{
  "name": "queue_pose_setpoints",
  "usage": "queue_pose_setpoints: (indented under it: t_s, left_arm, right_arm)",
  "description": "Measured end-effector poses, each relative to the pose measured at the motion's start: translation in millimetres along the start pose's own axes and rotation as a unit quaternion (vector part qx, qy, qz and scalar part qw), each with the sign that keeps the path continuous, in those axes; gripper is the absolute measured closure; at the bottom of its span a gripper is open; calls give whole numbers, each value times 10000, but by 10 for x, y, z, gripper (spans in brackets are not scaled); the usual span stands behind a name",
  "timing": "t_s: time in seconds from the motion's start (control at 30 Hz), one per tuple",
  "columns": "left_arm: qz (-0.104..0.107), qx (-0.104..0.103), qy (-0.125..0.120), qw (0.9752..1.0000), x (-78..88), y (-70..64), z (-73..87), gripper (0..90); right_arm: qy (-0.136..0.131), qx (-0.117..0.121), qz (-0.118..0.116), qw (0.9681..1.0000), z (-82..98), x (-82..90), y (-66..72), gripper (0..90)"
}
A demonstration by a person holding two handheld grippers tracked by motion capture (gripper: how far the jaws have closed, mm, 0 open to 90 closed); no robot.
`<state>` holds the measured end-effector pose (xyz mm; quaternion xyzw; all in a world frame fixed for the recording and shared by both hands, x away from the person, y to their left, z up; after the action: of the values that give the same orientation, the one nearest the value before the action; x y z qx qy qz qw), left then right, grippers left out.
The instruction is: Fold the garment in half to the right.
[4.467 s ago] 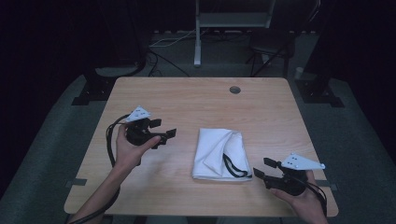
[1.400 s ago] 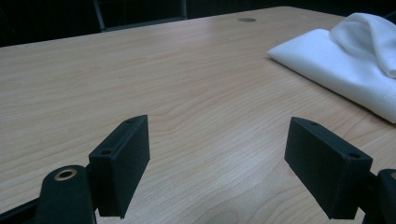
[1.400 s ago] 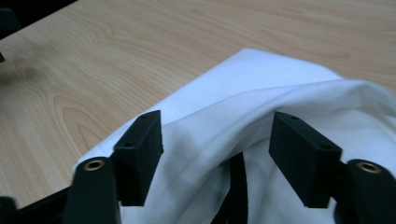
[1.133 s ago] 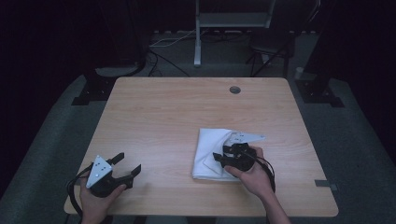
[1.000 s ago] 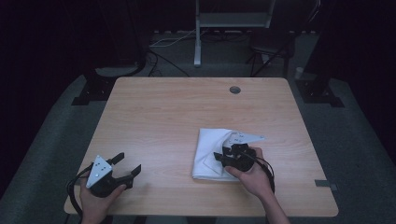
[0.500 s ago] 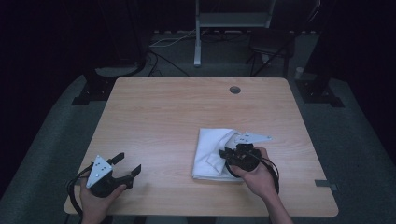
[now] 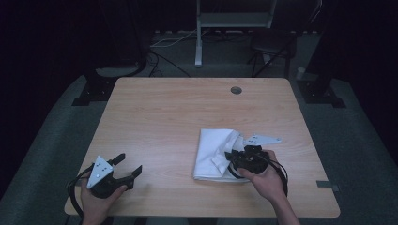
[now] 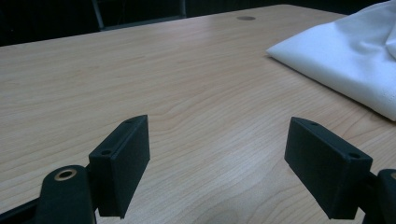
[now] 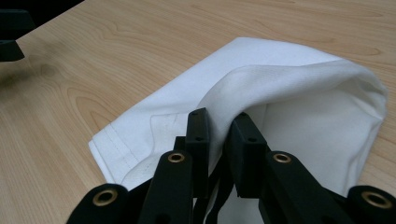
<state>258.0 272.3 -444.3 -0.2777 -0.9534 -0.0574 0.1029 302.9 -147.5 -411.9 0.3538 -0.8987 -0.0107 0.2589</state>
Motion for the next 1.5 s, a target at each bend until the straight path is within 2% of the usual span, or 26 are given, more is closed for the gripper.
queue_pose_setpoints:
  t_s: [0.67, 1.13, 1.33, 1.5]
  left_arm:
    - [16, 31, 24, 10000, -4, 0, 0, 219]
    - [23, 67, 36, 10000, -8, 2, 0, 219]
    - [16, 60, 39, 10000, -9, 1, 0, 220]
    - [32, 63, 41, 10000, -10, 2, 0, 220]
  right_arm:
    - [71, -43, 146, 9999, 102, 144, -94, 782]
    - [179, -28, 428, 9989, 224, 278, -221, 770]
    - [128, 239, 307, 9992, 143, 296, -92, 688]
    - [168, 457, 125, 9987, 121, 207, 30, 611]
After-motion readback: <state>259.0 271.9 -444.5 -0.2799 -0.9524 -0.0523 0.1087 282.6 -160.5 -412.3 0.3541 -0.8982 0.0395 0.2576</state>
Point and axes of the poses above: each handheld gripper's, and its own axes: x roughly backward along the jaws, z roughly out of its underside, y roughly to its left, the point moved 2 cm from there along -x, roughly forward along the jaws, and after that the axes turned 7 degrees about -y, right-handed, at the moved point
